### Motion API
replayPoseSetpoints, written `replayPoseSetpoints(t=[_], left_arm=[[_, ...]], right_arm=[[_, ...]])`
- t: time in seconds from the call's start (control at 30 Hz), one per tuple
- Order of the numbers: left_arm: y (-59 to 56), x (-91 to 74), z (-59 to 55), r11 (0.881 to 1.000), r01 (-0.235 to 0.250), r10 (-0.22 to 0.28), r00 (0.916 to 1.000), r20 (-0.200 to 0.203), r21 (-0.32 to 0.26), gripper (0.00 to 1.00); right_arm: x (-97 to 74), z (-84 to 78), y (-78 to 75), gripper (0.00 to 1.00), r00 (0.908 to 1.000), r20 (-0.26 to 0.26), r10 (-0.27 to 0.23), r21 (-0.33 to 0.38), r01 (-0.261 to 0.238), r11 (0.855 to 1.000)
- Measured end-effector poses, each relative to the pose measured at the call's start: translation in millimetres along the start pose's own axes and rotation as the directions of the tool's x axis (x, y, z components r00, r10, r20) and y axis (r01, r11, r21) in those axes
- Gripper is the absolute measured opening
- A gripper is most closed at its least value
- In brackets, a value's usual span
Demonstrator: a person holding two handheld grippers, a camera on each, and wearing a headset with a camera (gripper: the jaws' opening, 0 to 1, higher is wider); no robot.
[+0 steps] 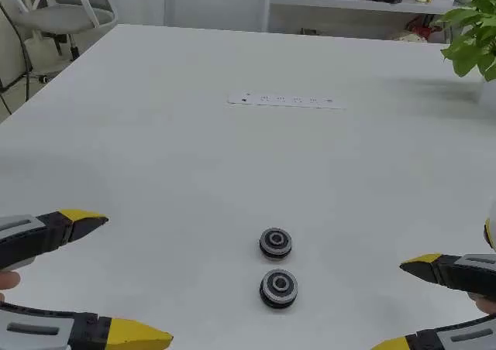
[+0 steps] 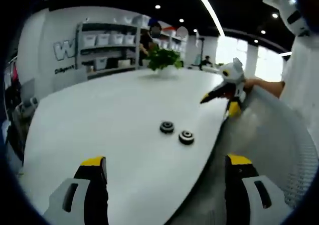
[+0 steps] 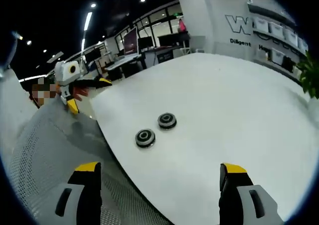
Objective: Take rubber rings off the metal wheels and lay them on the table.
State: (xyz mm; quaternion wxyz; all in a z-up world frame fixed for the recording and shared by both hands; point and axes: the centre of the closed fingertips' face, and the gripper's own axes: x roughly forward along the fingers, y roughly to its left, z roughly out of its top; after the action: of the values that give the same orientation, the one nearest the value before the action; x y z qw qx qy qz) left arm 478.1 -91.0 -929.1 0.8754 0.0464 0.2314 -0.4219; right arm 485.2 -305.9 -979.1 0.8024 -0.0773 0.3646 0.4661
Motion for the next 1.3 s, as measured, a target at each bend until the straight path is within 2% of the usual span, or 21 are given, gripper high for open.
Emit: replayPoseSetpoints(t=[0.13,0.2,0.3,0.37,0.5,0.7,0.87,1.07,1.3], left_arm=[[-0.7,1.5,-6.0,1.0,-0.002,0.002,0.9997,-0.023,-0.003,0.97],[0.1,1.6,-9.5,1.0,-0.008,0.009,0.999,-0.045,0.02,0.96],[-2.0,2.1,-5.4,1.0,0.004,-0.004,0.9997,-0.024,0.021,0.98],[-2.3,2.3,-2.7,1.0,0.011,-0.011,0.9999,-0.004,0.0,0.98],[-1.6,2.4,-4.7,1.0,0.01,-0.011,0.9999,-0.008,-0.019,0.99],[-2.8,3.3,-5.0,1.0,0.017,-0.017,0.9997,-0.02,0.011,0.99],[6.9,3.6,-3.6,0.998,-0.025,0.026,0.9993,-0.025,0.051,0.97],[9.5,2.2,0.5,0.999,-0.042,0.042,0.9991,0.002,0.031,0.94],[11.9,-1.3,4.3,0.998,-0.063,0.062,0.9978,0.025,0.028,0.93]], right_arm=[[-0.5,1.1,-0.4,0.99,0.9999,0.011,0.0,0.012,0.0,1.0],[0.1,1.2,0.0,0.99,1.0,0.009,0.0,0.013,0.0,1.0],[0.0,1.0,-2.1,0.99,0.9999,0.004,-0.011,0.011,0.011,1.0],[0.1,0.4,-2.9,0.99,0.9999,-0.001,-0.015,0.012,0.015,1.0],[0.0,0.5,-3.5,0.99,0.9998,-0.003,-0.019,0.013,0.019,1.0],[1.2,0.3,-1.6,0.99,0.9999,-0.005,-0.011,0.02,0.011,1.0],[1.6,0.8,-1.9,0.99,1.0,-0.002,-0.007,0.028,0.007,1.0],[1.5,2.3,-1.4,0.99,0.9999,0.012,-0.002,0.039,0.002,0.999],[1.6,-1.3,2.0,0.99,1.0,-0.005,-0.007,0.025,0.007,1.0]])
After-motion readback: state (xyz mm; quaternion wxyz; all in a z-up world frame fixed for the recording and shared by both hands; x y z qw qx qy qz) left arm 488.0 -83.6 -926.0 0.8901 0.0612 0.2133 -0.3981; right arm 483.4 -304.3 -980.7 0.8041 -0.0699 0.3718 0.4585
